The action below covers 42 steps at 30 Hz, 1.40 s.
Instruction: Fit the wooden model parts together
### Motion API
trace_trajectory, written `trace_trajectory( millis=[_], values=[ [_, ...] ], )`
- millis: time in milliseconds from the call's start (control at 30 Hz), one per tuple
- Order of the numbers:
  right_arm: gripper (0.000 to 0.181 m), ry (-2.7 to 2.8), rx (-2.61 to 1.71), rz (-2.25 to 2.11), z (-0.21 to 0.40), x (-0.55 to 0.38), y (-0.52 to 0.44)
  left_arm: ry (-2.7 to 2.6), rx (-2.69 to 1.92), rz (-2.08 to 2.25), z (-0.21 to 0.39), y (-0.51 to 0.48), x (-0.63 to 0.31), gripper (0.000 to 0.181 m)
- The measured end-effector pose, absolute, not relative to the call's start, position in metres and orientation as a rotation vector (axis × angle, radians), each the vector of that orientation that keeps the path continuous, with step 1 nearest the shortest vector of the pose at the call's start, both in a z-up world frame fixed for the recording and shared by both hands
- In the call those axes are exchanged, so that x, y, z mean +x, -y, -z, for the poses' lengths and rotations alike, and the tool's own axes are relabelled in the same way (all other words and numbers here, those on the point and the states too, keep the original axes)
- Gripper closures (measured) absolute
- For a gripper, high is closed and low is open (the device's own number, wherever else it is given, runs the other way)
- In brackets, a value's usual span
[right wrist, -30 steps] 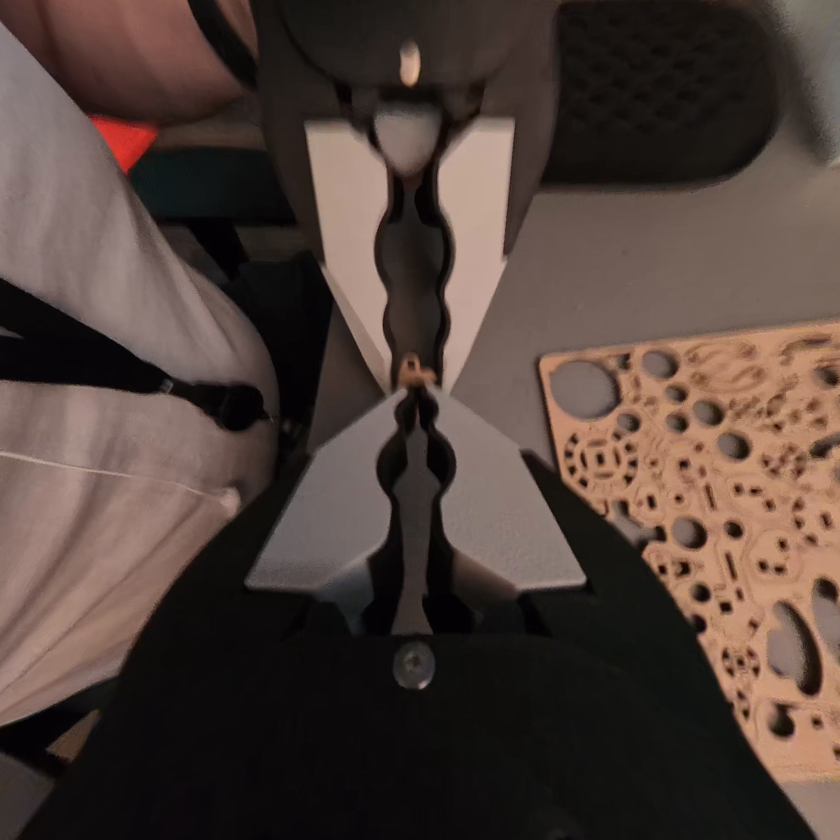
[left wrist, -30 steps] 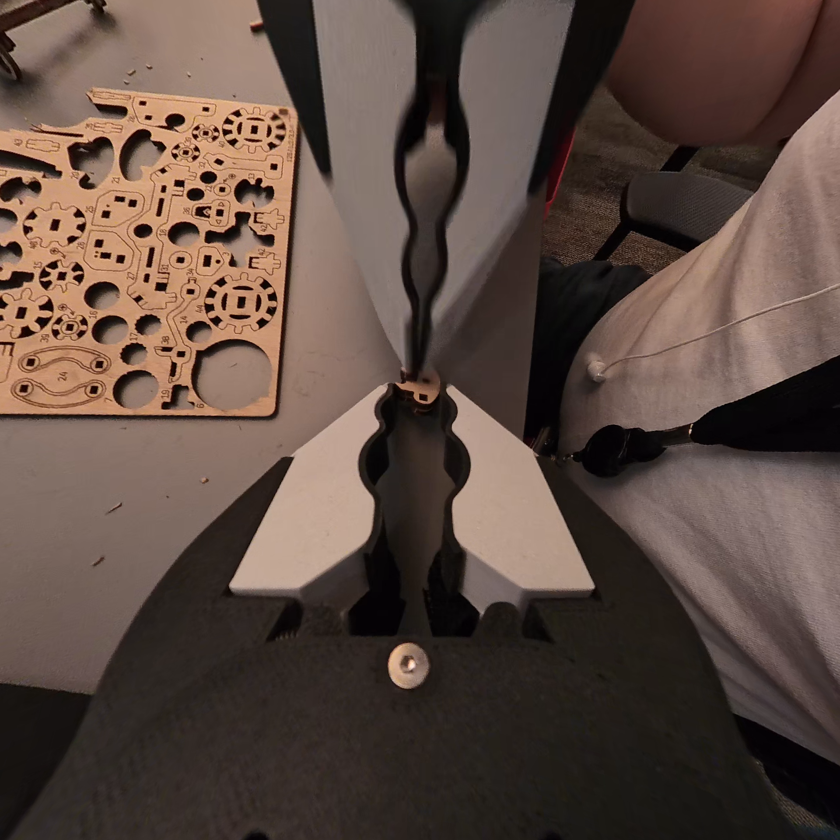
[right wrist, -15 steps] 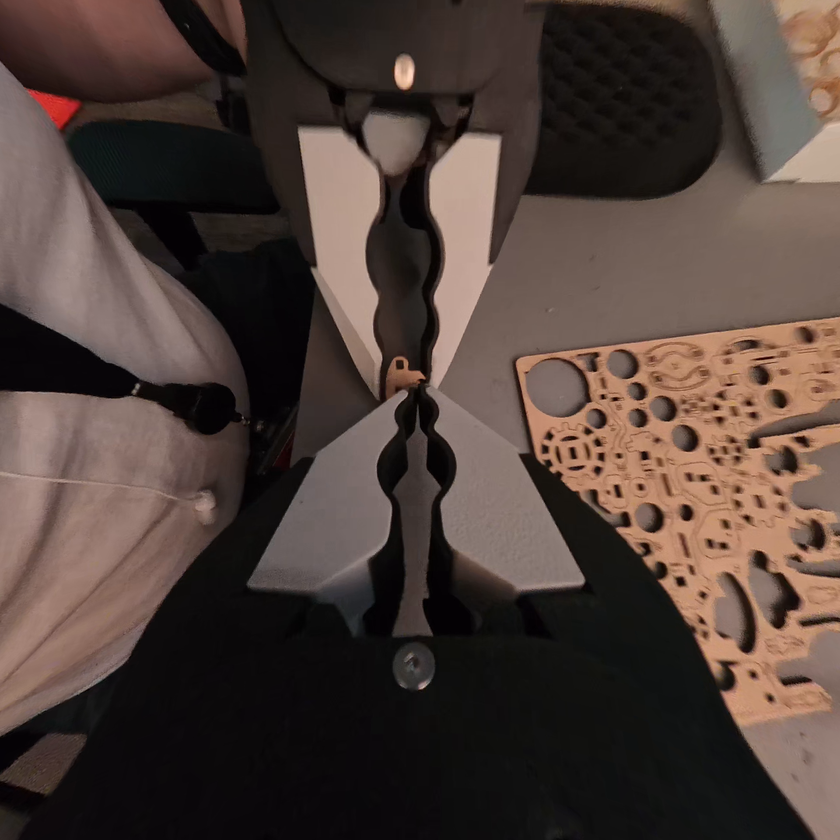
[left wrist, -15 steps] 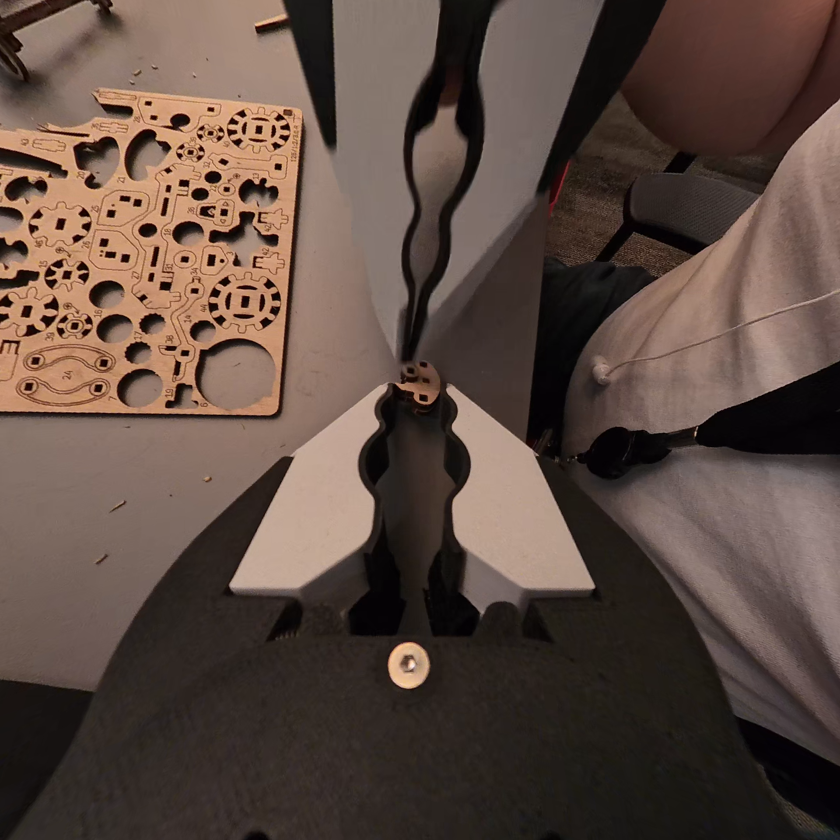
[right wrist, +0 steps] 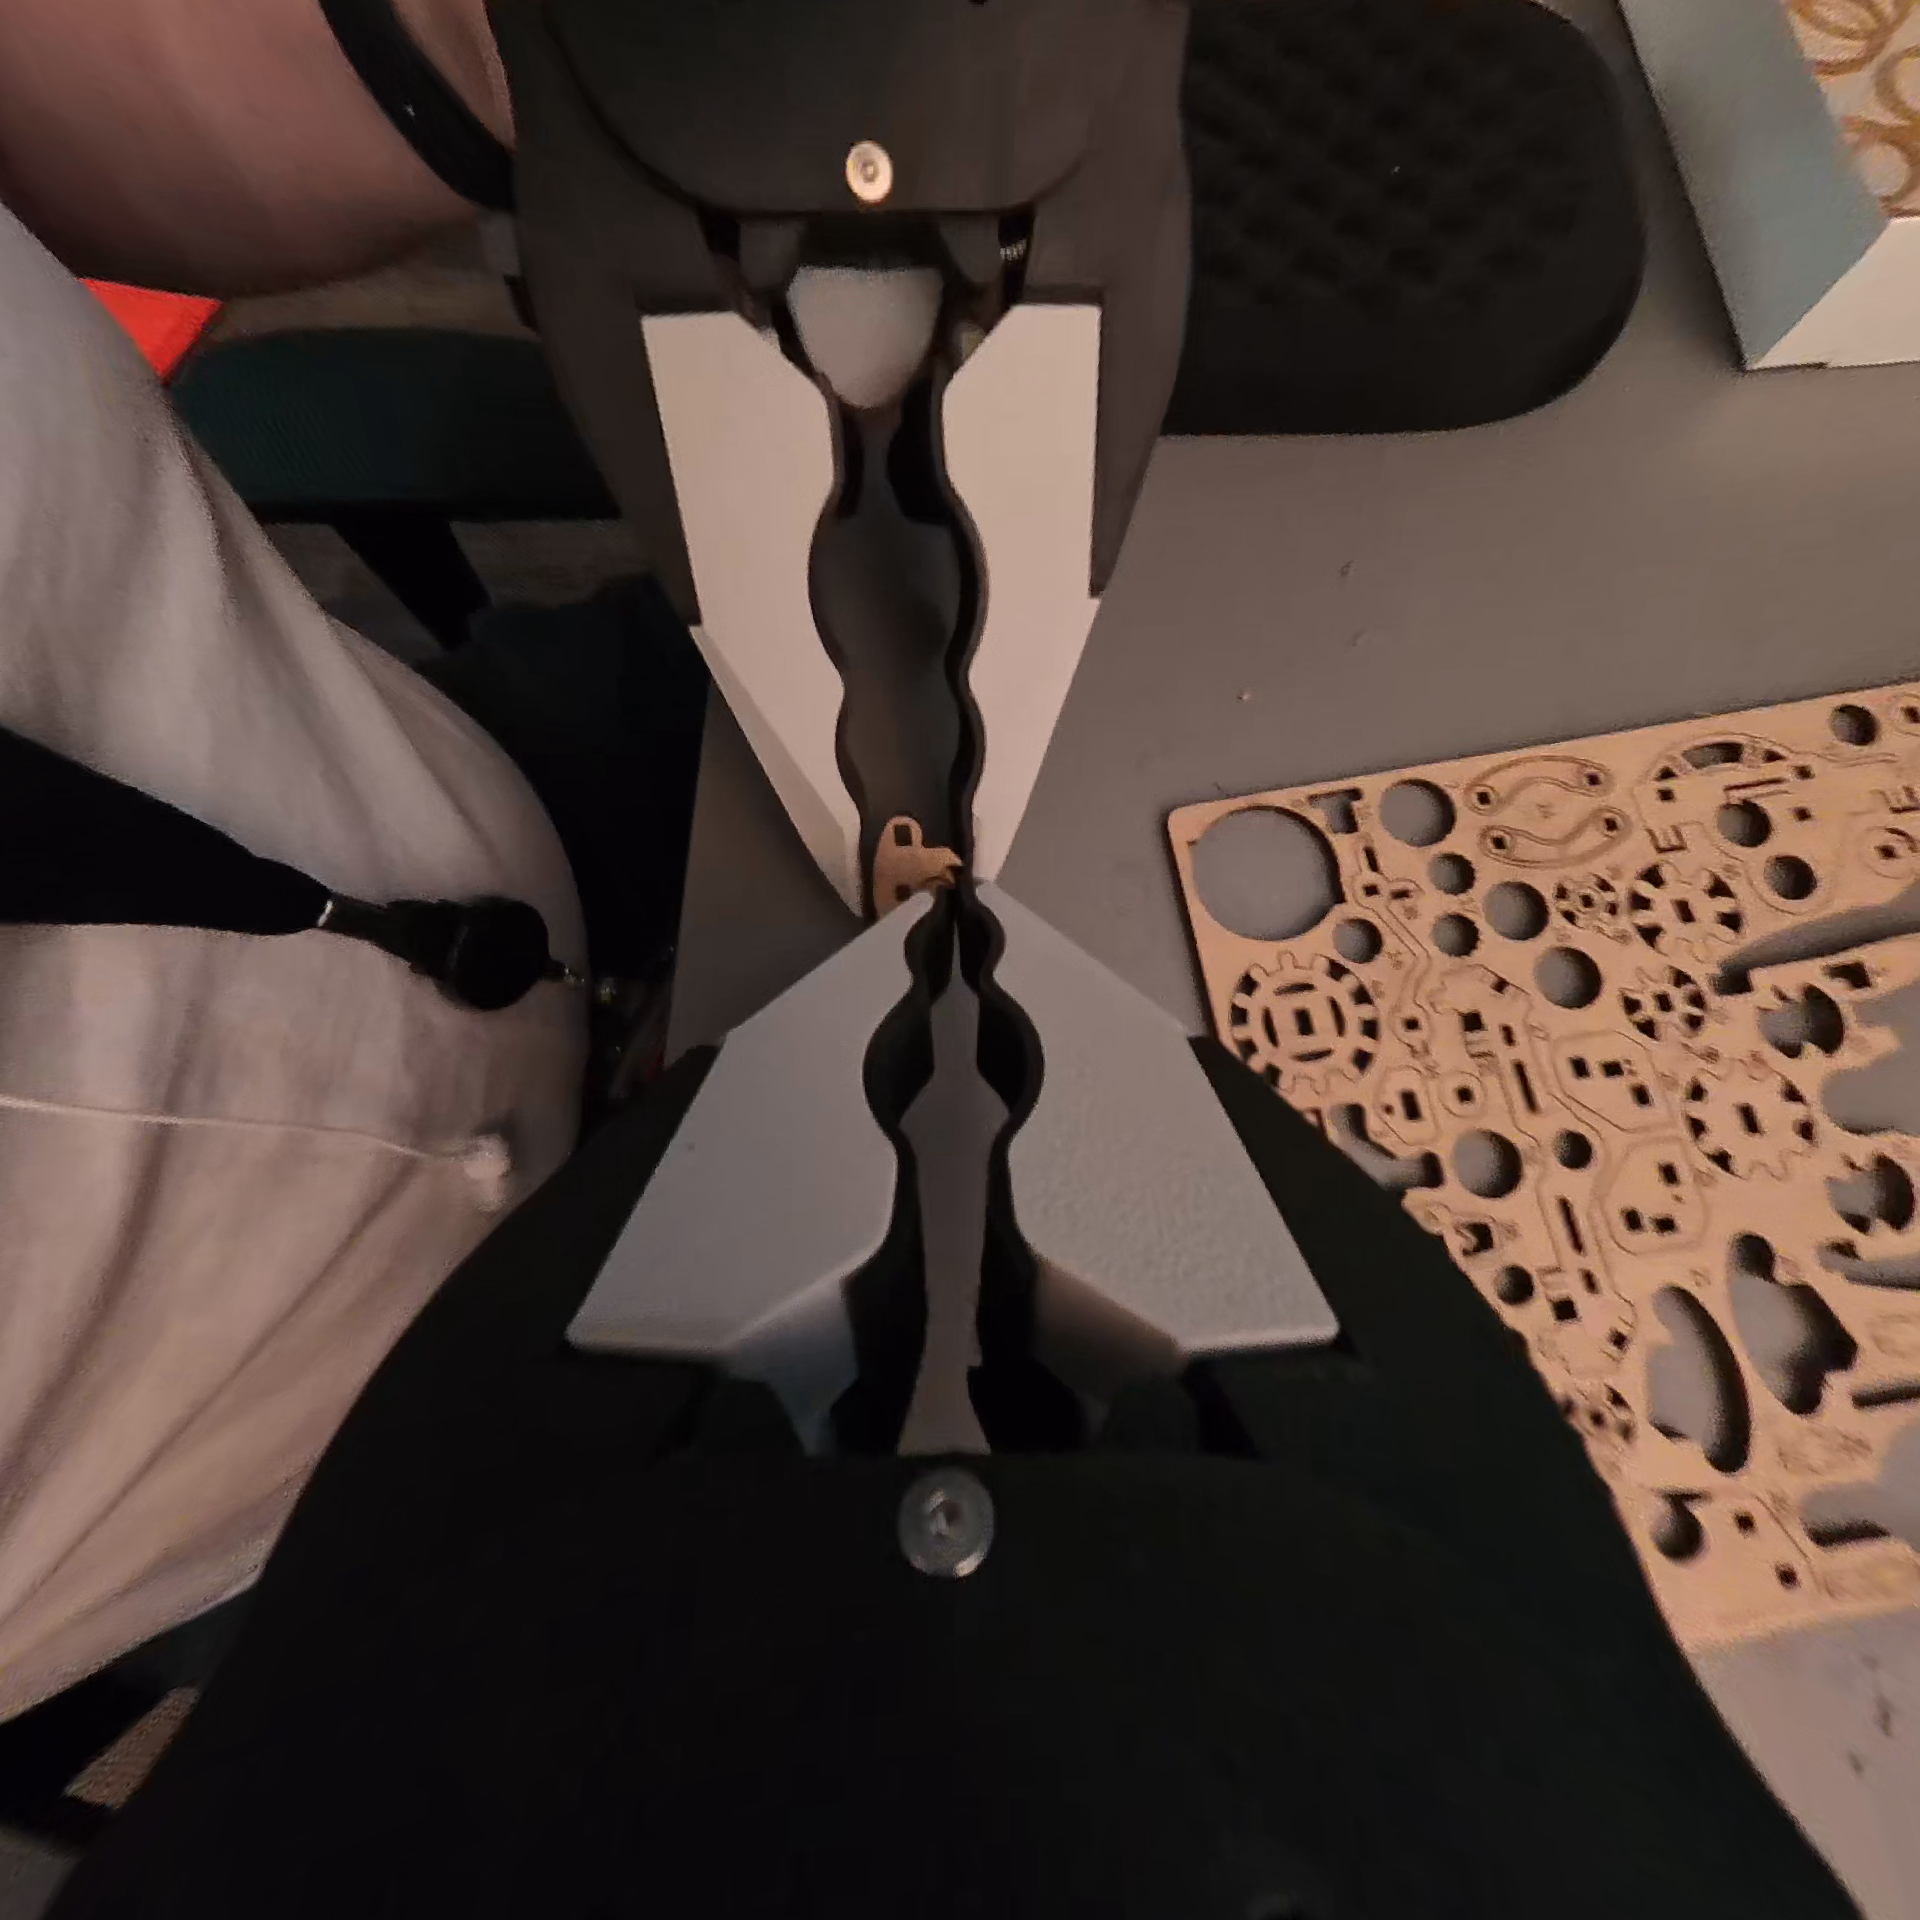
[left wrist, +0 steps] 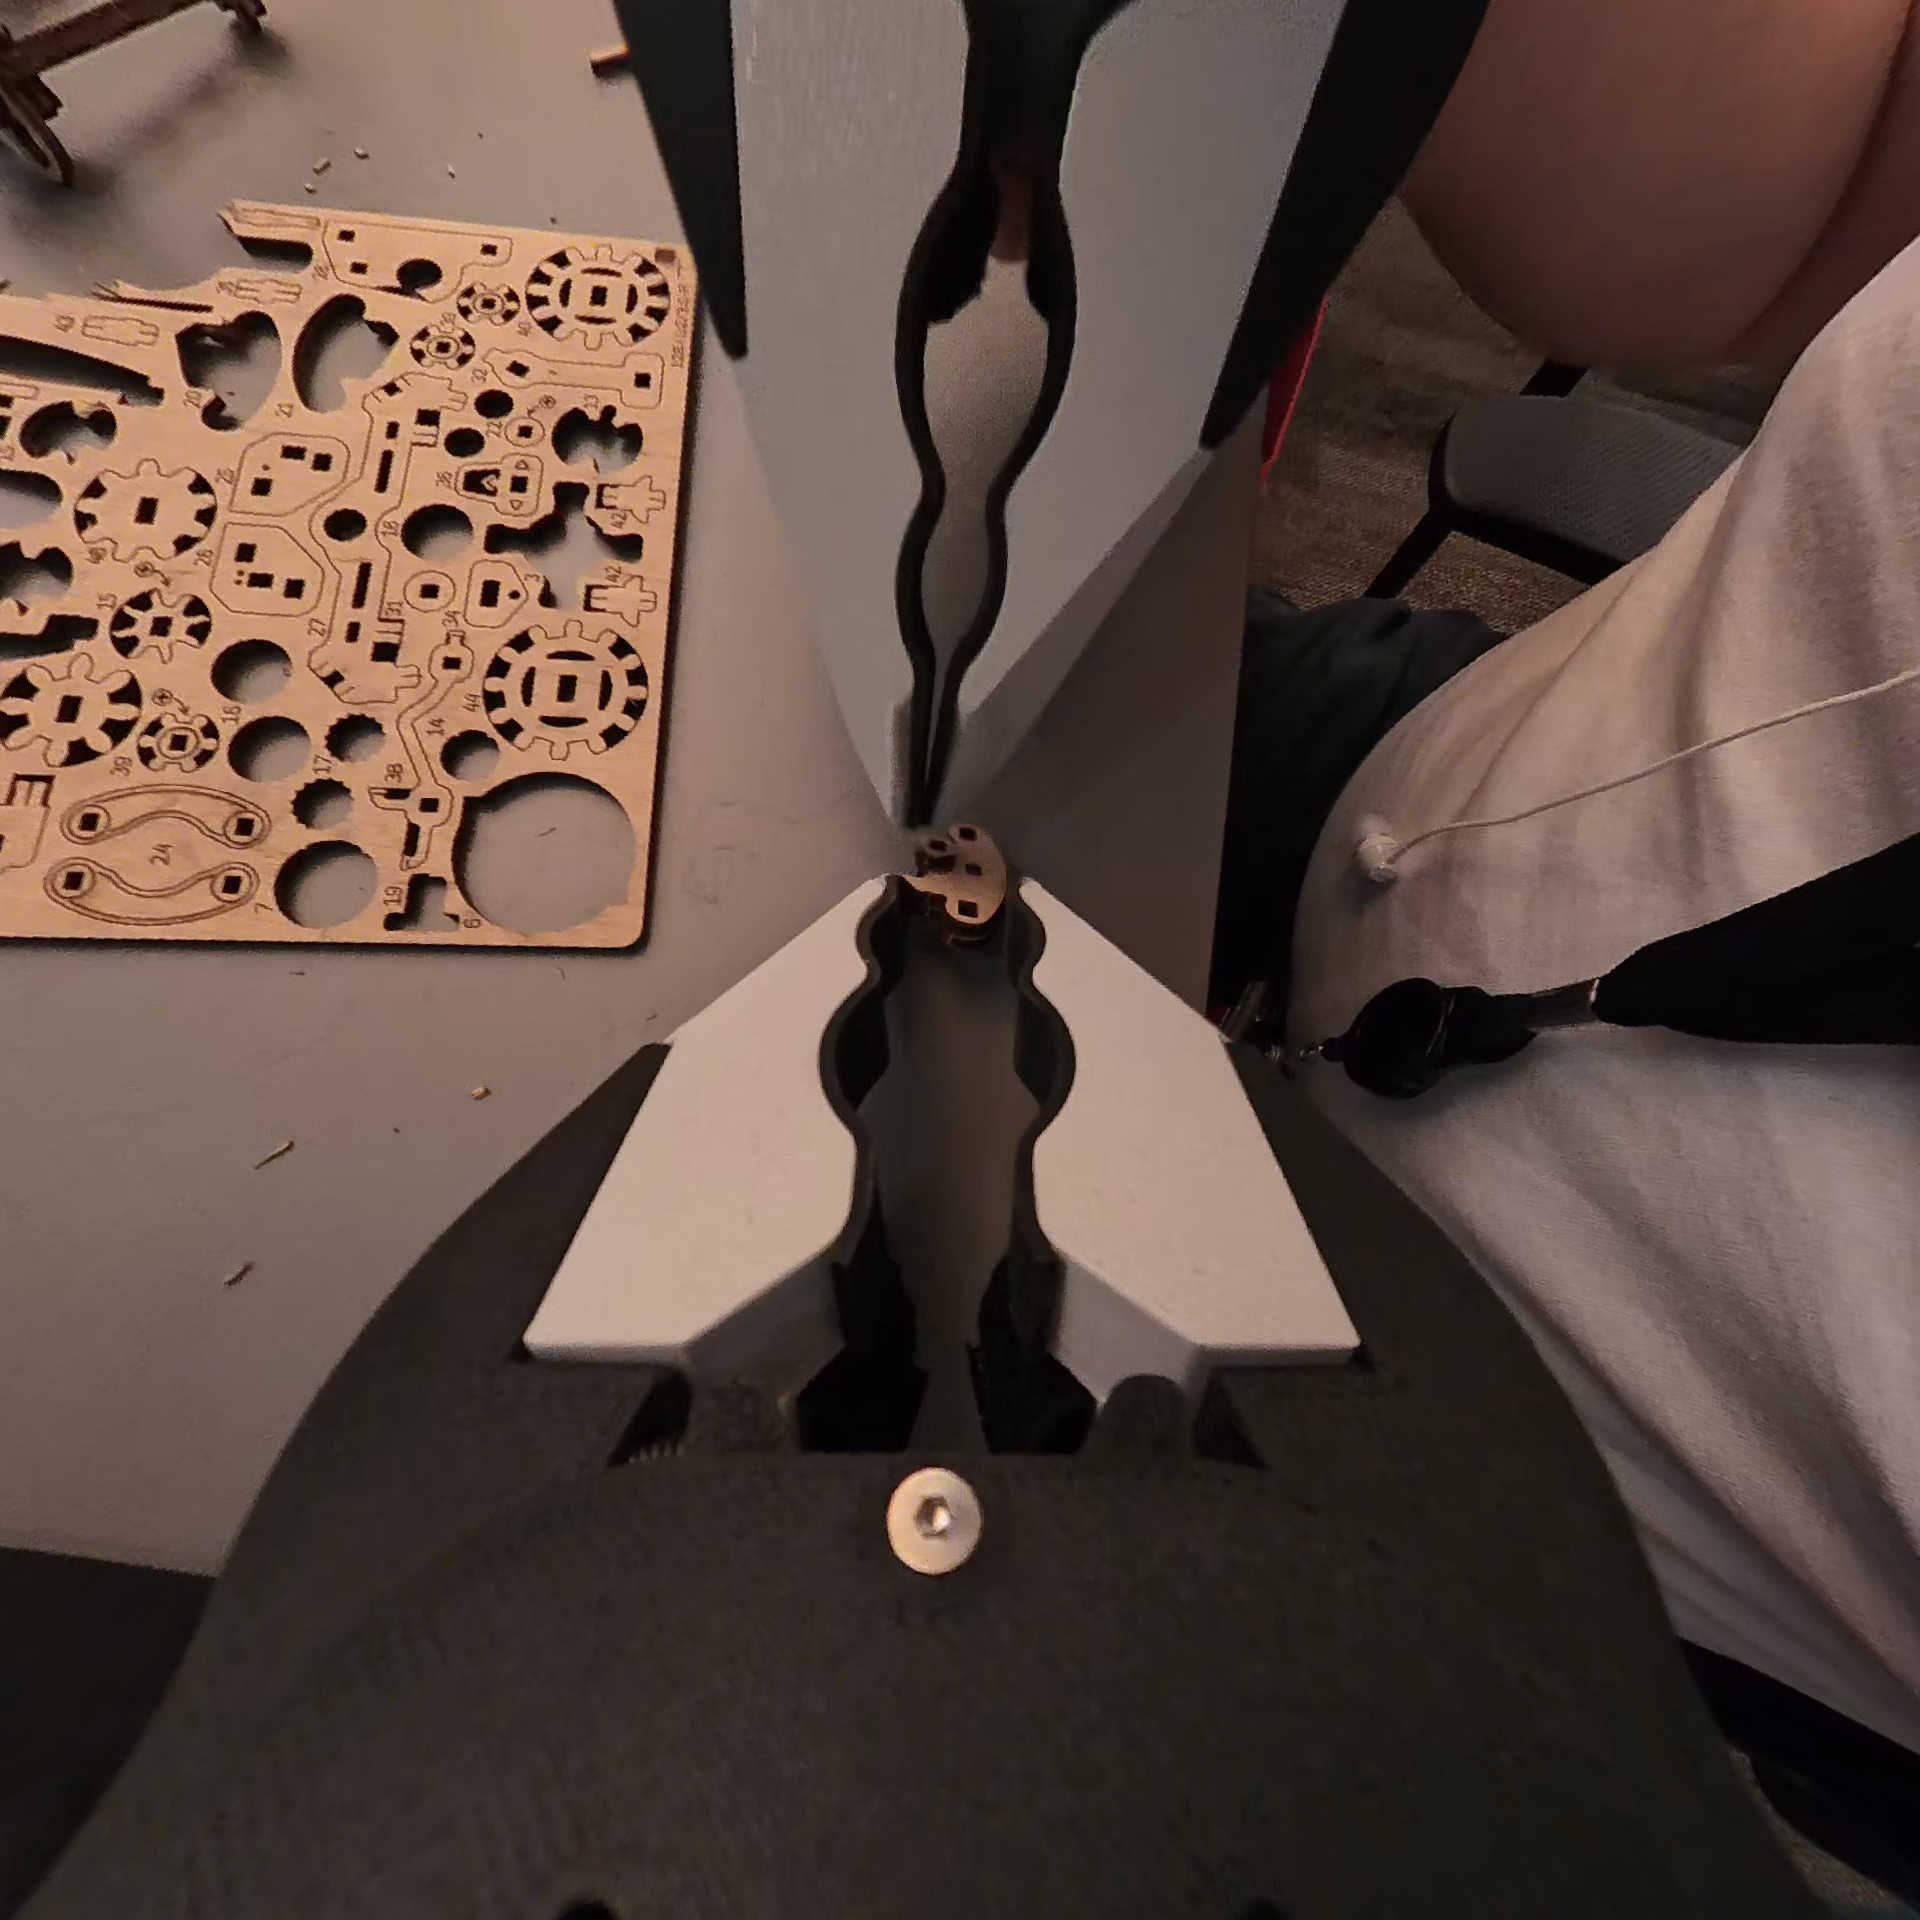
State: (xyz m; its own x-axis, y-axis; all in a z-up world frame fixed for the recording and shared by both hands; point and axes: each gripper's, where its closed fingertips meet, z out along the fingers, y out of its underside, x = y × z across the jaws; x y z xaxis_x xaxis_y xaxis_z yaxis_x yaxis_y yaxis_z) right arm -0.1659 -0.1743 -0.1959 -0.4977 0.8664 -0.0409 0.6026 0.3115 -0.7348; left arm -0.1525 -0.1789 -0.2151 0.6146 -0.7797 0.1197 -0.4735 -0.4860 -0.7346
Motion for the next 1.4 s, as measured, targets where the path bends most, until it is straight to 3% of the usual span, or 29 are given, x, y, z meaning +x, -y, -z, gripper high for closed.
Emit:
trace_trajectory(
  millis=[33, 1400],
  values=[
    [0.181, 2.216, -1.302, -0.983, 0.193, -0.164, 0.172, -0.982, -2.163, 0.585, 0.215, 0.179, -0.152, 0.163],
    [0.181, 2.166, -1.354, -0.951, 0.193, -0.164, 0.172, -0.970, -2.161, 0.600, 0.215, 0.177, -0.153, 0.163]
  ],
)
